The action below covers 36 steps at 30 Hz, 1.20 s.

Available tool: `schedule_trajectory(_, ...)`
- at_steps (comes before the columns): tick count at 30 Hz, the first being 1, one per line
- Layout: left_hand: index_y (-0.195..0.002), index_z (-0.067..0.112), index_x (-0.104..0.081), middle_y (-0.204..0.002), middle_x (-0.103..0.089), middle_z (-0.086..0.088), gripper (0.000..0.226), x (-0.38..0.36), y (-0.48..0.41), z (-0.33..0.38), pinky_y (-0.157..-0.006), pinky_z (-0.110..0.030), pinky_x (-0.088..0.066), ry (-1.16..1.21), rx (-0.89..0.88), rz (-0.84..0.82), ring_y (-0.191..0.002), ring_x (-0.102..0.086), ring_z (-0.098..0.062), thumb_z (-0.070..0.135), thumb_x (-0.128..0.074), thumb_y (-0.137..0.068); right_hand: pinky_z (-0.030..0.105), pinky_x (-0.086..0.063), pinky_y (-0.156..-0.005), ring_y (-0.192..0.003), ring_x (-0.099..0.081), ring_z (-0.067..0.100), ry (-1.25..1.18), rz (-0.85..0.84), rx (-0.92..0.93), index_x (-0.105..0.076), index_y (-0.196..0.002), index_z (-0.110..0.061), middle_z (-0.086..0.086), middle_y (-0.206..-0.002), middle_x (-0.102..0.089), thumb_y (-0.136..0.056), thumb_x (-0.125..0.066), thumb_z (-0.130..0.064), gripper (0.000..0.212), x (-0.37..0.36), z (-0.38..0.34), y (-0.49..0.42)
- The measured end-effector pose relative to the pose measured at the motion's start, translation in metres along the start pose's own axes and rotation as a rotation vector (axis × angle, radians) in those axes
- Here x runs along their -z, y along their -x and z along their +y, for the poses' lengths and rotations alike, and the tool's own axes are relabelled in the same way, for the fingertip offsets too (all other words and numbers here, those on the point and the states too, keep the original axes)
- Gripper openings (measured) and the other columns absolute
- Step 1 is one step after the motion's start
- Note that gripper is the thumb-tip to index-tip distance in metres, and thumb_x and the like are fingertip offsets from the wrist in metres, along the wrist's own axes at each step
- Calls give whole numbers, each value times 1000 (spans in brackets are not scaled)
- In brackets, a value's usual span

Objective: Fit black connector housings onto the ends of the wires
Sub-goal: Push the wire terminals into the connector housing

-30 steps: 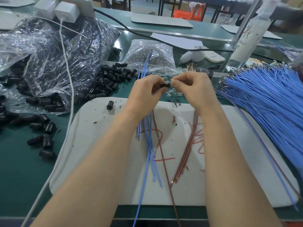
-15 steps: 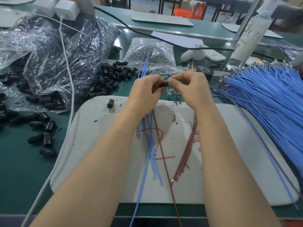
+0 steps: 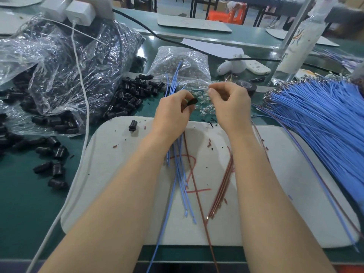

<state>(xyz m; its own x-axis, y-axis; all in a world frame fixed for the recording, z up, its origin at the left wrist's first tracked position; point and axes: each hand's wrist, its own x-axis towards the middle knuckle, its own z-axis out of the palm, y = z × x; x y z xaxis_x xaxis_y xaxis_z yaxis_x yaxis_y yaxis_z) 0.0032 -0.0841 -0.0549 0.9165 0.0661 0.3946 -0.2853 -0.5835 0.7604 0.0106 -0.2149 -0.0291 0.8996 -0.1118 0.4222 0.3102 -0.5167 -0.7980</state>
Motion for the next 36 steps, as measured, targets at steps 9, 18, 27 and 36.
schedule_trajectory(9, -94, 8, -61, -84, -66, 3, 13, 4, 0, 1, -83, -15, -50, 231, -8, 88, -85, -65, -11, -1, -60, -85, 36, -54, -86, -85, -66, 21, -122, -74, -70, -61, -88, -13, 2, -85, -66, -85, -62, -4, 10, -4, -6, 3)
schedule_trajectory(18, -97, 9, -61, -90, -68, -3, 16, 3, 1, 2, -84, -17, -50, 272, 28, 65, -89, -66, -13, -3, -57, -86, 20, -53, -78, -75, -64, 3, -201, -114, 4, -66, -85, -18, -9, -79, -66, -85, -62, -3, 16, -4, -10, 5)
schedule_trajectory(27, -100, 9, -63, -92, -68, -1, 21, 2, 3, 8, -82, -17, -50, 259, -28, 82, -88, -65, -13, -3, -54, -87, 18, -49, -83, -84, -62, 10, 37, -71, 62, -71, -97, -13, 8, -103, -65, -86, -63, -9, 15, -9, -14, 8)
schedule_trajectory(36, -116, 10, -61, -98, -68, 0, 44, 3, 5, 8, -82, -28, -49, 85, -121, 166, -88, -62, -19, -8, -52, -76, 15, -40, -83, -85, -52, 10, 155, -80, 184, -70, -102, -6, 0, -96, -50, -84, -71, -19, 22, -18, -21, 14)
